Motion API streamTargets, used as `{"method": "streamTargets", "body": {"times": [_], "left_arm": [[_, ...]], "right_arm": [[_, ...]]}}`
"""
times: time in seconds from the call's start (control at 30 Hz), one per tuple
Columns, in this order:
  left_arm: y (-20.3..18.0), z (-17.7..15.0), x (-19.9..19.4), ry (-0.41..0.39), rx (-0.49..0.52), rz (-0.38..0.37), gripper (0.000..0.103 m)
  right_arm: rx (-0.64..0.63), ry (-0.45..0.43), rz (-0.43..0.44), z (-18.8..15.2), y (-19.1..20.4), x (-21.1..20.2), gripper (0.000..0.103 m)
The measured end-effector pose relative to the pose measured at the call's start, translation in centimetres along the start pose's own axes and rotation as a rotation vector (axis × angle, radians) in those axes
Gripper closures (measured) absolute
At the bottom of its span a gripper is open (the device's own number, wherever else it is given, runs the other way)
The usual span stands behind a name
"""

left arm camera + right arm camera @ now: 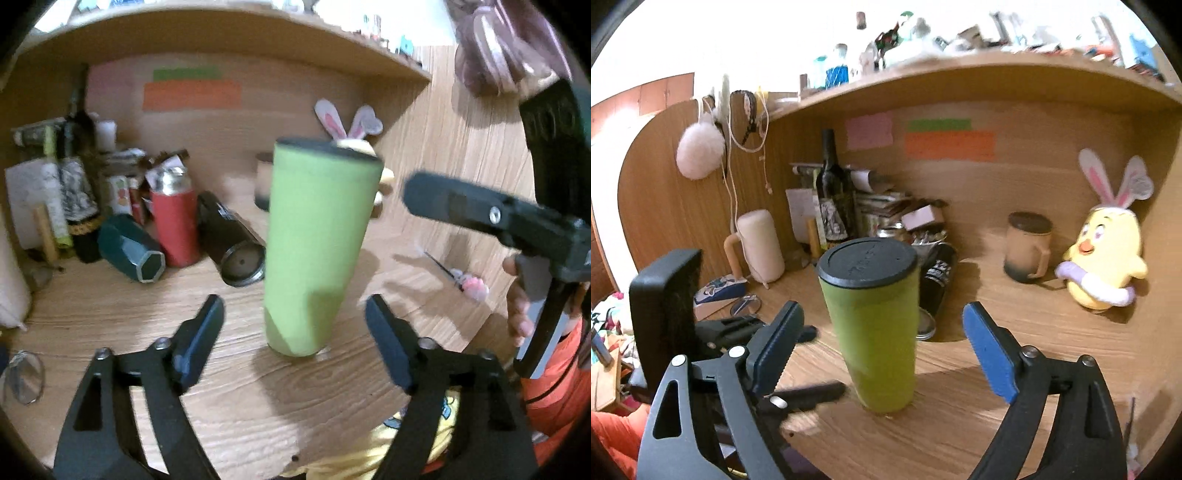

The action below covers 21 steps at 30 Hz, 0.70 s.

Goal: Flip cup upside down
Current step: 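Lower the tumbler upright onto the desk and open the right tool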

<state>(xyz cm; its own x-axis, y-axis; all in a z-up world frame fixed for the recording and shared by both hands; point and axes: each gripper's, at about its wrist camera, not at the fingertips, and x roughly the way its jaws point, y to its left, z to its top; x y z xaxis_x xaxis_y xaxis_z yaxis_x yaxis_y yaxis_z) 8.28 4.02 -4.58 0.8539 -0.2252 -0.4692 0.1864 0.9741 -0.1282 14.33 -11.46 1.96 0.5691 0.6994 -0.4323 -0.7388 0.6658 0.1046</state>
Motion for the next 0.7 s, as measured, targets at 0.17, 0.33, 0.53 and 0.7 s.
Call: {"method": "streamTargets", "body": {"times": [0.17,0.33,0.53,0.7], "left_arm": [[-1.0,0.4,-3.7,-0.078,-0.003,0.065,0.005],[-2.3,-0.3,-6.4,-0.128,-0.011,0.141,0.002],[-3.8,-0.8,-8.8,-0.168,0.0,0.159,0.0],[-5.1,-1.4,-10.5,-0.215,0.023,0.182,0.0]], "right_arm": [[0.002,-0.068,-0.087,-1.1,-0.4,-3.5,0.008],[0.035,-0.119,-0.145,-2.4,-0.7,-6.1,0.0],[0.053,-0.169,-0.163,-3.6,0.5,-8.3,0.0],[0.037,-0.21,-0.166,-4.1,2.6,-9.8,0.0]]}}
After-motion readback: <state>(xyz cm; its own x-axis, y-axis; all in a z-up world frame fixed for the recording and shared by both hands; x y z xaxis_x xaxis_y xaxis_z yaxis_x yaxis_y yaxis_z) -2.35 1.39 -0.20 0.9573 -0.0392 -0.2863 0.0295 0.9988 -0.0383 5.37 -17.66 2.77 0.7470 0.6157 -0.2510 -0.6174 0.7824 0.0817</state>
